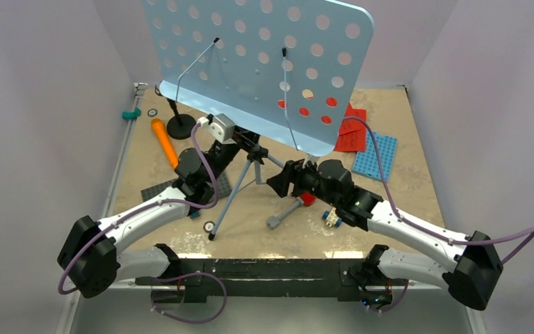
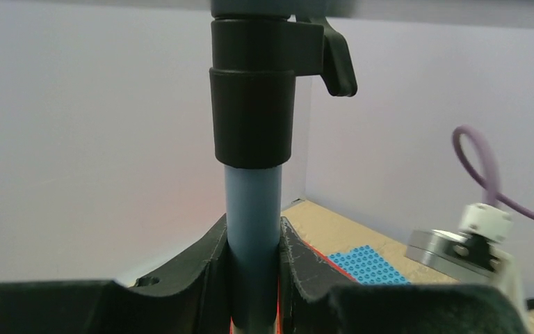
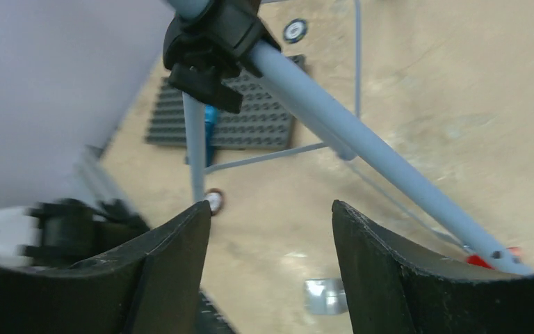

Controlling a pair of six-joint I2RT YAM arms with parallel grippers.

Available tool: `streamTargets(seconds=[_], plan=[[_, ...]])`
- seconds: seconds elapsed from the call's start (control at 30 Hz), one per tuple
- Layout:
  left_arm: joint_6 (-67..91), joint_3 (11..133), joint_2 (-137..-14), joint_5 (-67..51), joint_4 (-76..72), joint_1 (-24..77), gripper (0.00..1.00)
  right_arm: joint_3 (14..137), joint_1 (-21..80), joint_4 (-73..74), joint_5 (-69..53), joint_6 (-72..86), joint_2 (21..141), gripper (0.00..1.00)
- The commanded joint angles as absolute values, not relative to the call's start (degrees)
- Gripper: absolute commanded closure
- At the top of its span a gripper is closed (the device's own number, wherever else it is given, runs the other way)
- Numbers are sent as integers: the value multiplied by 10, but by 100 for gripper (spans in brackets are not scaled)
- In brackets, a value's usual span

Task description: Pack up the instrument practice props

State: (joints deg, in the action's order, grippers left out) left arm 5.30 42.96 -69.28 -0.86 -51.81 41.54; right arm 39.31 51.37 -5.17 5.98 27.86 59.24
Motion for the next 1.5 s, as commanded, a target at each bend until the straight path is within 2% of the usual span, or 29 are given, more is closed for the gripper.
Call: streamTargets(seconds=[0.0, 0.13, 0.3, 0.5, 0.83, 1.0, 1.1, 1.13, 1.33, 1.47], plan=[[54, 384, -676, -12, -457, 422, 100, 418, 440, -92, -152, 530, 610, 32], [36, 371, -668, -18, -476, 423, 100, 404, 394, -192, -251, 660, 639, 32], [14, 367, -674, -23, -491, 431, 100, 430, 379, -265, -296, 770, 699, 34], [5, 366, -680, -28, -501, 434, 100, 489, 377, -242, -328, 812, 755, 38], [-17, 359, -681, -31, -501, 436, 100, 485, 365, -276, -319, 852, 779, 62], [-22, 359, -681, -29, -492, 439, 100, 532, 360, -179, -300, 749, 765, 80], [-20, 356, -681, -26, -491, 440, 100, 560, 360, -106, -264, 655, 749, 98], [-20, 355, -680, -26, -490, 440, 100, 567, 360, -86, -250, 618, 744, 100], [-16, 355, -682, -21, -487, 441, 100, 620, 367, -7, -185, 420, 734, 100], [-6, 356, -686, -19, -487, 441, 100, 615, 402, 15, -76, 236, 720, 100]])
